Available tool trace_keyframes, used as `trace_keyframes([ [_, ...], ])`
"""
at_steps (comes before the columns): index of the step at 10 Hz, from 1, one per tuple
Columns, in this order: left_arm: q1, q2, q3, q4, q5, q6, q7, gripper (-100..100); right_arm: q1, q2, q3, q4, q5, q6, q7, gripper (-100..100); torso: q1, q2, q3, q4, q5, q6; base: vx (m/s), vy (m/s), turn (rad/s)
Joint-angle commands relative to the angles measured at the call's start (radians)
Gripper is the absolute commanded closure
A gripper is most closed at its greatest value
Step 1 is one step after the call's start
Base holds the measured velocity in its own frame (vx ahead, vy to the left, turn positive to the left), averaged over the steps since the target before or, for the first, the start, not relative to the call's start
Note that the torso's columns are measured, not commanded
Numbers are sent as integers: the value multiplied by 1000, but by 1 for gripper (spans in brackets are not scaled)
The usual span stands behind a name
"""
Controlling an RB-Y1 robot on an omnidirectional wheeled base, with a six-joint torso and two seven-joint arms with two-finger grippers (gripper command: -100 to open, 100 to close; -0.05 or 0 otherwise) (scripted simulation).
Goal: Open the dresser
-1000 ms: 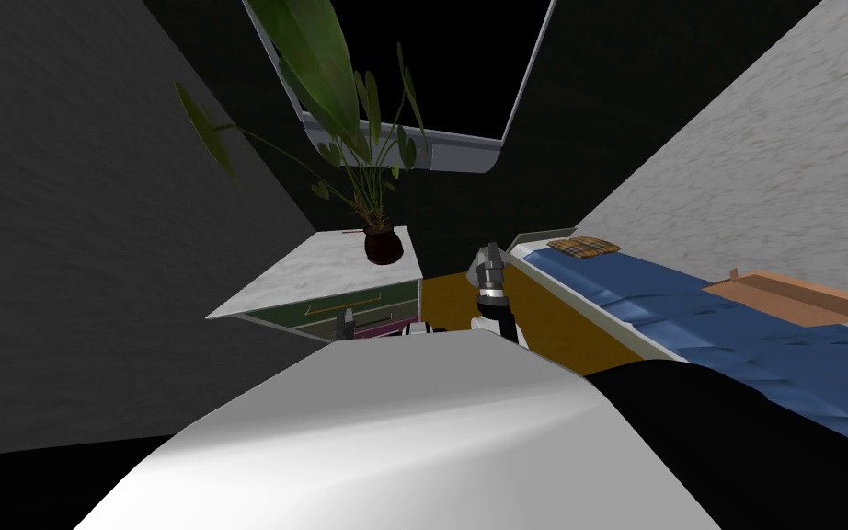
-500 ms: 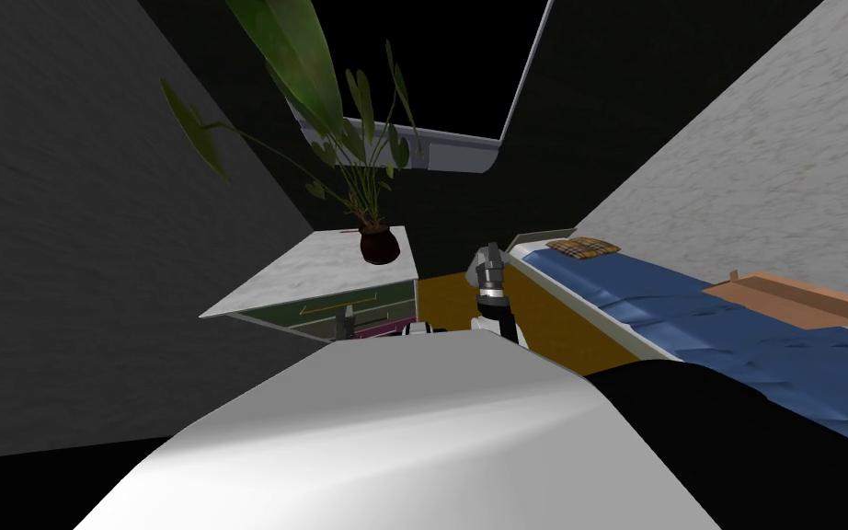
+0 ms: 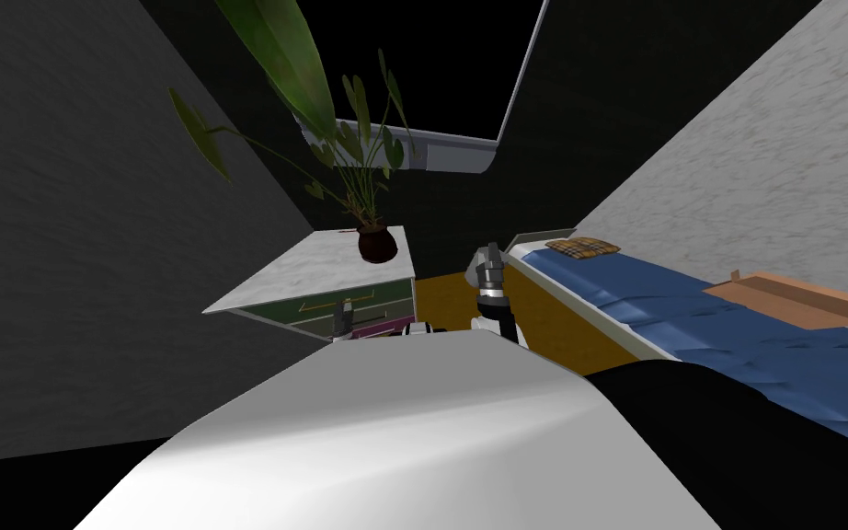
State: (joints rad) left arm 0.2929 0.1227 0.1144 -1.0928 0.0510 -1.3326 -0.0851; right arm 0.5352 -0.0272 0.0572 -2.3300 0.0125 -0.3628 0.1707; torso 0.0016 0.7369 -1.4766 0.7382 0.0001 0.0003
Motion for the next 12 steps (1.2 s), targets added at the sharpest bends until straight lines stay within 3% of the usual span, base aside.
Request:
trace_keyframes([
  [1, 20, -17, -9, 31, -6, -55, -9, 100, 0, 0, 0, 0, 0, 0, 0, 0, 1, -1, 0, -1, 1, 0, 29, 44, -19],
  [6, 52, -48, -24, 90, -16, -147, -26, 100, 0, 0, 0, 0, 0, 0, 0, 0, 1, 1, 1, -2, 2, -1, 20, 33, -11],
  [12, 15, -3, -6, 25, -5, -46, 5, 100, 0, 0, 0, 0, 0, 0, 0, 0, -2, 5, 2, 2, -2, -2, -100, -47, 21],
])
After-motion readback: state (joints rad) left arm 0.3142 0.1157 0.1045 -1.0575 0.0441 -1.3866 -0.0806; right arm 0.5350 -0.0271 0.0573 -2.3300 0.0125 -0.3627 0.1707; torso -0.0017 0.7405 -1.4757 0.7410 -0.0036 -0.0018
